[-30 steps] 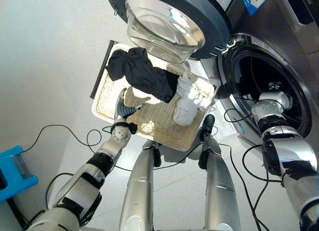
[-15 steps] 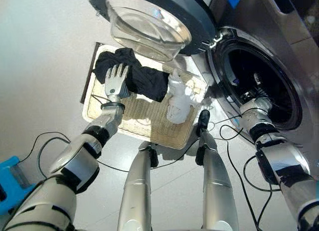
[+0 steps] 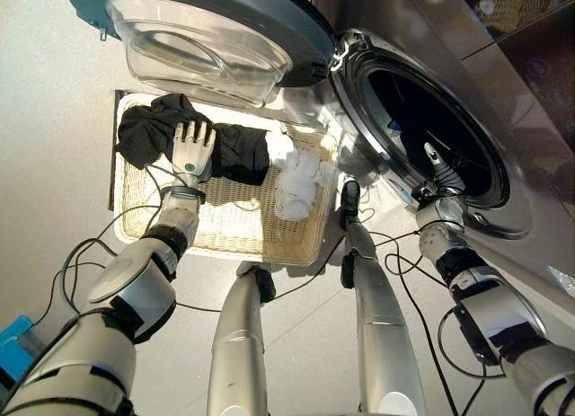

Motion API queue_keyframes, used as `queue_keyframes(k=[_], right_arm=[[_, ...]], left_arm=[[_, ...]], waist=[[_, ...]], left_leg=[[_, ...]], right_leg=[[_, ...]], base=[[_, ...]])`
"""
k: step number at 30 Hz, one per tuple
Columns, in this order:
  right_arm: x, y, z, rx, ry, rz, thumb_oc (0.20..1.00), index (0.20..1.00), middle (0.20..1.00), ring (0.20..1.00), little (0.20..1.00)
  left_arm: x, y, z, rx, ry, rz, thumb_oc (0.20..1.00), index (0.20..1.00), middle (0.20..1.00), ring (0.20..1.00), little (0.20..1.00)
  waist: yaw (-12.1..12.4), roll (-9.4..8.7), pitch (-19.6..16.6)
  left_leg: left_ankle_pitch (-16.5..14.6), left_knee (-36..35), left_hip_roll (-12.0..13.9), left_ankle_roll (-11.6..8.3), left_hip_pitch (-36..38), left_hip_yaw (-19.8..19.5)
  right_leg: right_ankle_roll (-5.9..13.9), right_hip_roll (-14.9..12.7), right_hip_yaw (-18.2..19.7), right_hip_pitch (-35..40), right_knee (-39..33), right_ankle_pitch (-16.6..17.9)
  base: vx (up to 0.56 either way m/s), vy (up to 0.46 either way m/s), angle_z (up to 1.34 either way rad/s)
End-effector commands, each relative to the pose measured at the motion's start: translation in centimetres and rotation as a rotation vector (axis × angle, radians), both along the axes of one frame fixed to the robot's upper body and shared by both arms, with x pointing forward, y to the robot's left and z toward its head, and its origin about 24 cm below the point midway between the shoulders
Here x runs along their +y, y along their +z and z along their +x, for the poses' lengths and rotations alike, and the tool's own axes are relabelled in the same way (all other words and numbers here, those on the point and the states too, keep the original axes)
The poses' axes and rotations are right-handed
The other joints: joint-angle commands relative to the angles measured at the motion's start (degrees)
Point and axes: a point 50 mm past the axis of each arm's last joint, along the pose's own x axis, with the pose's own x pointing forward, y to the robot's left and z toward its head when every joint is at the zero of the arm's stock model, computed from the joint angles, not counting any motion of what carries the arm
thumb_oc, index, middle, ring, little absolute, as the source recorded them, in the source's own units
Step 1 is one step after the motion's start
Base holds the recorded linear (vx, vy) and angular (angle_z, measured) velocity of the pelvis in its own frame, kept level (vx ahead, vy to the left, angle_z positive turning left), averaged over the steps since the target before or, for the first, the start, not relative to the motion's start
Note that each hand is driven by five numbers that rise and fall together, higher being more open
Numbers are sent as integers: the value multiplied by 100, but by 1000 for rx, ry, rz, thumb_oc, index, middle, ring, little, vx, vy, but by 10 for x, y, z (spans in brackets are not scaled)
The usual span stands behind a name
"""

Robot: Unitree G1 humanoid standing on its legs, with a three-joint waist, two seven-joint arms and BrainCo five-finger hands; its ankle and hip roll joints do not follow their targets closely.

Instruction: Put the clothes into the washing machine.

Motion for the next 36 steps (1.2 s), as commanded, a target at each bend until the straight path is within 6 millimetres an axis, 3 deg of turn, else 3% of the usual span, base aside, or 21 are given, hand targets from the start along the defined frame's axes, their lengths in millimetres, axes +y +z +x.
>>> queue_keyframes(k=[1,5,17,18,25,30,35,36], right_arm=[[-5,14,-2,-111,3,11,1000,1000,1000,1000,1000],[5,29,-3,-216,55,12,1000,1000,1000,1000,1000],[29,54,-10,-398,139,64,1000,1000,1000,1000,1000],[33,58,-11,-420,147,64,1000,1000,1000,1000,1000],[44,67,-15,-462,171,60,1000,1000,1000,1000,1000],[45,67,-19,-478,170,48,1000,1000,1000,1000,1000],[49,63,-25,-475,179,-17,1000,1000,1000,1000,1000],[53,62,-27,-479,207,-67,1000,1000,1000,1000,1000]], left_arm=[[28,18,-2,-13,133,72,1000,1000,1000,1000,1000],[32,28,1,15,202,46,1000,1000,1000,1000,1000],[53,31,-3,161,434,-38,1000,1000,1000,1000,1000],[54,30,-2,206,450,-54,200,200,200,200,200],[51,37,1,225,441,-103,200,200,200,200,200],[46,44,4,90,294,-145,200,200,200,200,200],[42,45,4,-55,139,-380,200,200,200,200,200],[38,44,4,-99,58,-505,200,200,200,200,200]], waist=[[127,17,-128],[102,-41,-128],[24,-242,-128],[16,-261,-128],[12,-303,-128],[54,-285,-128],[97,-256,-128],[114,-254,-128]], left_leg=[[569,-726,-231,-471,-13,250],[640,-762,-220,-496,-165,217],[718,-769,-202,-531,-408,163],[724,-766,-195,-529,-427,153],[714,-735,-167,-517,-419,123],[714,-775,-175,-524,-237,104],[687,-783,-182,-506,-62,87],[680,-794,-187,-495,5,87]], right_leg=[[599,102,-534,-25,605,-601],[602,124,-508,-136,562,-551],[593,152,-501,-341,516,-441],[594,157,-489,-364,525,-432],[614,143,-497,-350,583,-446],[611,112,-539,-171,590,-475],[609,89,-543,-27,659,-549],[607,82,-556,34,680,-581]], base=[[0,0,0],[0,0,0],[-1,-3,1],[0,0,0],[-8,-22,4],[-2,2,-1],[-1,3,3],[3,4,3]])
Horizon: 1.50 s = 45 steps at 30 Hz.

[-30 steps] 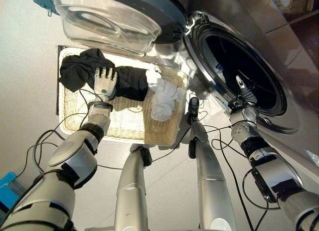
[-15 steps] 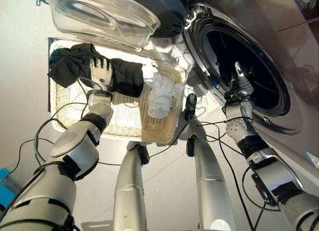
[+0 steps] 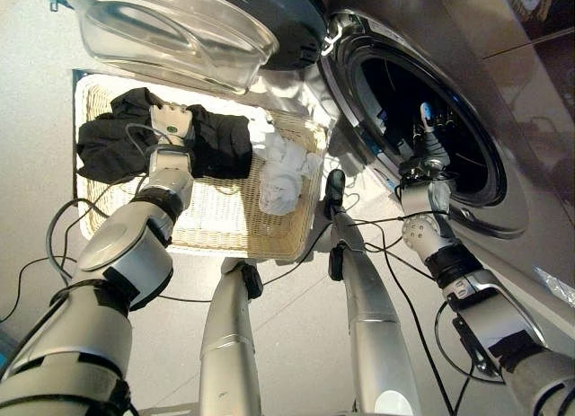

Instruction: Put the clothes into the washing machine.

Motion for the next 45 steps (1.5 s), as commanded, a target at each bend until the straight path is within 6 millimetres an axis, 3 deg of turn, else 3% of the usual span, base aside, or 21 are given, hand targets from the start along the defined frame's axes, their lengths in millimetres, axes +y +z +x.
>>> queue_keyframes(k=[1,4,12,18,23,27,30,34,45], right_arm=[[3,11,-16,-135,24,-99,1000,1000,1000,1000,1000],[16,7,-22,-162,92,-262,1000,1000,1000,1000,1000],[25,-9,-23,-99,146,-672,1000,1000,1000,1000,1000],[43,-15,-21,-88,283,-1027,1000,1000,1000,1000,1000],[54,-14,-20,-87,296,-1219,1000,1000,1000,1000,1000],[58,-12,-16,-79,301,-1286,1000,1000,1000,1000,1000],[60,-13,-16,-70,308,-1309,1000,1000,1000,1000,1000],[67,-15,-9,-26,359,-1400,1000,1000,1000,1000,1000],[83,-8,10,64,423,-1441,1000,1000,1000,1000,1000]], left_arm=[[23,-7,-11,-157,-51,-266,200,200,200,200,200],[15,-6,-12,-238,-179,-504,200,200,200,200,200],[3,-20,-19,-285,-379,-900,200,200,200,200,200],[-30,-24,-24,-266,-612,-1299,200,200,200,200,200],[-53,-30,-29,-192,-775,-1537,200,200,200,200,200],[-70,-34,-34,-112,-905,-1750,200,200,200,200,200],[-74,-35,-35,-92,-938,-1795,200,200,200,200,200],[-102,-36,-44,56,-1108,-1968,200,200,200,200,200],[-153,-24,-65,361,-1344,-2206,200,200,200,200,200]], waist=[[316,-29,-115],[357,-39,-115],[470,-35,-115],[603,-47,-115],[686,-20,-115],[746,36,-115],[762,51,-115],[892,151,-115],[1106,330,-115]], left_leg=[[528,-753,-258,-416,211,272],[457,-663,-265,-393,326,249],[313,-546,-285,-336,514,208],[230,-524,-321,-285,636,159],[203,-497,-360,-260,673,94],[159,-469,-409,-239,706,42],[154,-471,-421,-234,714,30],[114,-451,-478,-198,741,-42],[78,-363,-601,-154,756,-187]], right_leg=[[727,58,-271,157,602,-565],[720,13,-315,271,707,-659],[694,-39,-422,467,837,-814],[689,-75,-517,604,883,-898],[695,-99,-558,659,903,-906],[695,-123,-577,700,898,-912],[695,-132,-586,712,893,-911],[684,-205,-658,777,862,-907],[629,-299,-731,845,899,-906]], base=[[8,3,4],[4,0,1],[4,-12,2],[1,-48,4],[1,-44,2],[5,-36,6],[3,-10,3],[3,-45,2],[3,-30,8]])
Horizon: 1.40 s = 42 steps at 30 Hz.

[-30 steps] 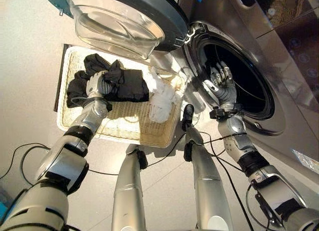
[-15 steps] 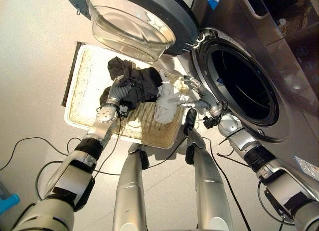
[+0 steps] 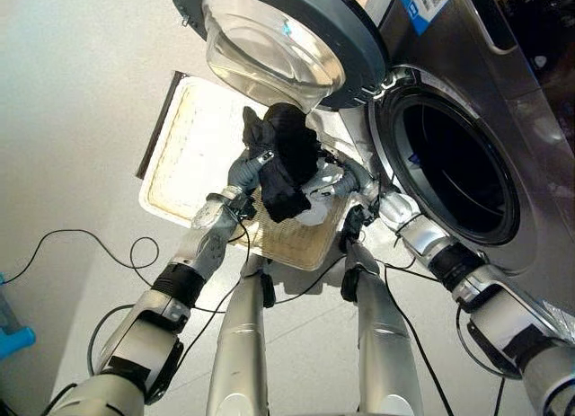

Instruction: Put the clothes into the washing machine.

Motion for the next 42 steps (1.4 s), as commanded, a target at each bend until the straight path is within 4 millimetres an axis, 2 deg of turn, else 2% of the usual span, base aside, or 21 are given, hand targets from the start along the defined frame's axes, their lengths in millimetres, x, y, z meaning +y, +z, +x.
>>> queue_keyframes(k=[1,4,7,12,13,14,22,26,27,28,31,35,42], right_arm=[[8,15,3,-18,44,-45,1000,1000,1000,1000,1000],[10,10,9,39,37,-71,1000,1000,1000,1000,1000],[15,5,11,112,54,-21,1000,1000,1000,1000,1000],[19,5,11,126,73,15,1000,1000,1000,1000,1000],[21,5,11,132,83,32,1000,1000,1000,1000,1000],[34,7,10,176,145,132,1000,1000,1000,1000,1000],[51,8,10,183,164,160,1000,1000,1000,1000,1000],[60,2,9,209,172,135,1000,1000,1000,1000,1000],[61,2,9,212,178,157,724,724,724,724,724],[63,4,9,214,188,201,200,200,200,200,200],[67,12,9,222,223,333,200,200,200,200,200],[68,18,9,201,234,424,200,200,200,200,200],[59,24,8,185,251,578,200,200,200,200,200]], left_arm=[[-36,28,-13,-94,-206,-157,200,200,200,200,200],[-50,35,-21,-90,-298,-216,200,200,200,200,200],[-67,40,-31,-90,-398,-264,200,200,200,200,200],[-73,42,-35,-89,-430,-272,200,200,200,200,200],[-76,43,-37,-89,-446,-275,200,200,200,200,200],[-89,47,-44,-68,-510,-295,200,200,200,200,200],[-108,56,-53,-33,-620,-408,200,200,200,200,200],[-120,61,-63,-49,-701,-442,200,200,200,200,200],[-123,61,-64,-49,-711,-446,200,200,200,200,200],[-126,62,-65,-50,-717,-448,200,200,200,200,200],[-131,62,-64,-45,-708,-443,200,200,200,200,200],[-132,61,-60,-28,-670,-420,200,200,200,200,200],[-127,52,-51,12,-583,-351,200,200,200,200,200]], waist=[[164,409,-129],[224,452,-129],[293,490,-129],[310,503,-129],[320,510,-129],[347,522,-129],[334,529,-129],[353,546,-129],[354,546,-129],[352,546,-129],[348,546,-129],[335,542,-129],[275,529,-129]], left_leg=[[-220,-7,-409,-161,-82,185],[-222,-21,-442,-140,-43,155],[-221,-34,-492,-107,-1,112],[-220,-35,-518,-96,1,95],[-221,-31,-528,-91,3,91],[-207,-47,-581,-74,29,66],[-197,-19,-615,-45,0,56],[-190,-17,-623,-25,-3,74],[-192,1,-623,-19,-1,73],[-202,27,-624,-9,-9,72],[-206,49,-631,-9,-7,78],[-208,90,-635,-27,-34,85],[-211,91,-607,-38,-46,129]], right_leg=[[595,-89,-357,7,692,-707],[576,-104,-359,36,692,-700],[556,-121,-375,74,693,-681],[551,-118,-375,77,692,-673],[549,-119,-374,80,692,-667],[539,-108,-373,107,658,-627],[524,-89,-331,82,660,-604],[512,-106,-354,88,656,-583],[511,-113,-355,91,668,-575],[510,-120,-358,80,691,-574],[515,-120,-365,83,716,-573],[524,-121,-366,83,717,-566],[536,-103,-345,57,692,-545]], base=[[10,-23,7],[10,-25,9],[13,-27,7],[4,-7,6],[15,-30,5],[15,-33,6],[2,-5,3],[2,-1,1],[15,-15,4],[13,-16,5],[13,-11,5],[6,-3,3],[0,0,0]])
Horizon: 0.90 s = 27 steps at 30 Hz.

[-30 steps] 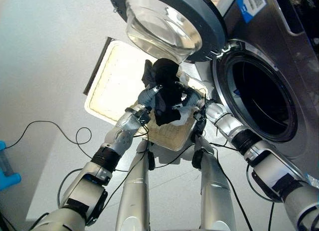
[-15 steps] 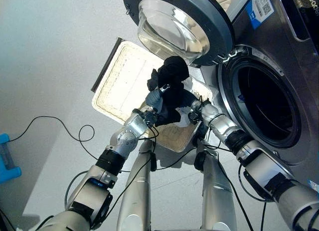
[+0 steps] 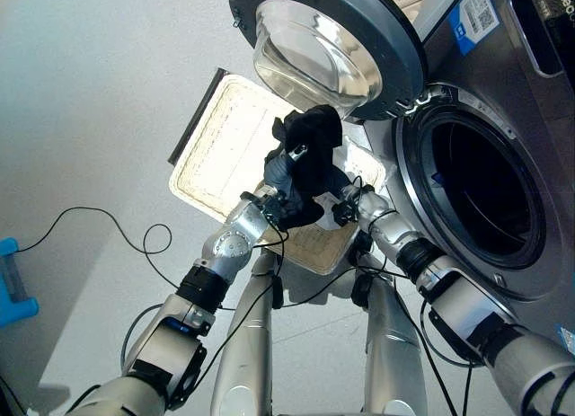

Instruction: Put the clothes into the washing machine.

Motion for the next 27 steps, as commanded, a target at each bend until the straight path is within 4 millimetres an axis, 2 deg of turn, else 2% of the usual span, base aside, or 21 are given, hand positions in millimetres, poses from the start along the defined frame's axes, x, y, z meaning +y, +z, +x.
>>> queue_keyframes(k=[1,9,10,11,12,15,19,20,21,22,24,25,26,27], right_arm=[[26,46,-1,-136,87,220,200,200,200,200,200],[14,54,-8,-172,68,427,200,200,200,200,200],[10,55,-9,-172,69,487,200,200,200,200,200],[8,54,-10,-166,71,516,200,200,200,200,200],[8,54,-10,-165,70,523,200,200,200,200,200],[-3,45,-14,-114,77,669,200,200,200,200,200],[-5,43,-15,-105,79,690,200,200,200,200,200],[-12,34,-16,-58,82,786,200,200,200,200,200],[-12,34,-16,-58,82,786,200,200,200,200,200],[-20,22,-18,-13,74,876,200,200,200,200,200],[-20,22,-18,-13,74,876,200,200,200,200,200],[-28,14,-20,13,66,963,200,200,200,200,200],[-28,14,-20,13,66,963,200,200,200,200,200],[-47,-3,-23,40,16,1103,200,200,200,200,200]], left_arm=[[-65,30,-32,-97,-253,-98,200,200,200,200,200],[-52,12,-18,-59,-135,41,200,200,200,200,200],[-49,8,-15,-62,-111,87,862,862,862,862,862],[-46,5,-13,-63,-95,112,1000,1000,1000,1000,1000],[-46,5,-13,-63,-91,117,1000,1000,1000,1000,1000],[-28,-4,-4,-115,33,275,1000,1000,1000,1000,1000],[-26,-6,-3,-123,46,296,1000,1000,1000,1000,1000],[-17,-12,1,-143,97,350,1000,1000,1000,1000,1000],[-17,-12,1,-143,97,350,1000,1000,1000,1000,1000],[-5,-15,5,-172,170,396,1000,1000,1000,1000,1000],[-5,-15,5,-172,170,396,1000,1000,1000,1000,1000],[4,-16,7,-200,227,427,1000,1000,1000,1000,1000],[4,-16,7,-200,227,427,1000,1000,1000,1000,1000],[20,-16,11,-247,362,473,1000,1000,1000,1000,1000]], waist=[[-4,492,-139],[-141,439,-139],[-174,429,-139],[-190,425,-139],[-190,424,-139],[-282,415,-139],[-295,412,-139],[-346,416,-139],[-346,416,-139],[-411,423,-139],[-411,423,-139],[-453,431,-139],[-453,431,-139],[-552,457,-139]], left_leg=[[-340,177,-390,-69,-240,382],[-340,162,-319,-90,-241,473],[-335,162,-305,-95,-243,496],[-335,160,-303,-98,-240,502],[-335,158,-302,-98,-238,504],[-322,121,-260,-113,-222,573],[-323,113,-254,-117,-210,585],[-315,80,-240,-128,-194,632],[-315,80,-240,-128,-194,632],[-300,21,-206,-145,-161,701],[-300,21,-206,-145,-161,701],[-291,-12,-188,-164,-145,745],[-291,-12,-188,-164,-145,745],[-265,-83,-147,-199,-99,857]], right_leg=[[510,179,-176,-50,187,-255],[533,226,-121,-85,179,-262],[538,238,-105,-88,177,-264],[543,246,-94,-86,174,-263],[544,247,-91,-86,173,-263],[563,278,-45,-79,133,-267],[564,287,-35,-72,124,-269],[568,321,5,-70,82,-266],[568,321,5,-70,82,-266],[569,361,49,-56,31,-272],[569,361,49,-56,31,-272],[573,387,79,-51,-2,-279],[573,387,79,-51,-2,-279],[572,451,156,-39,-46,-305]], base=[[0,0,0],[-1,5,-1],[-10,43,-8],[-7,30,-9],[-6,35,-12],[-9,47,-10],[-3,22,-11],[-6,50,-22],[-12,116,-7],[-6,69,-1],[-7,59,-9],[-9,49,-16],[-20,169,-45],[-11,143,-41]])
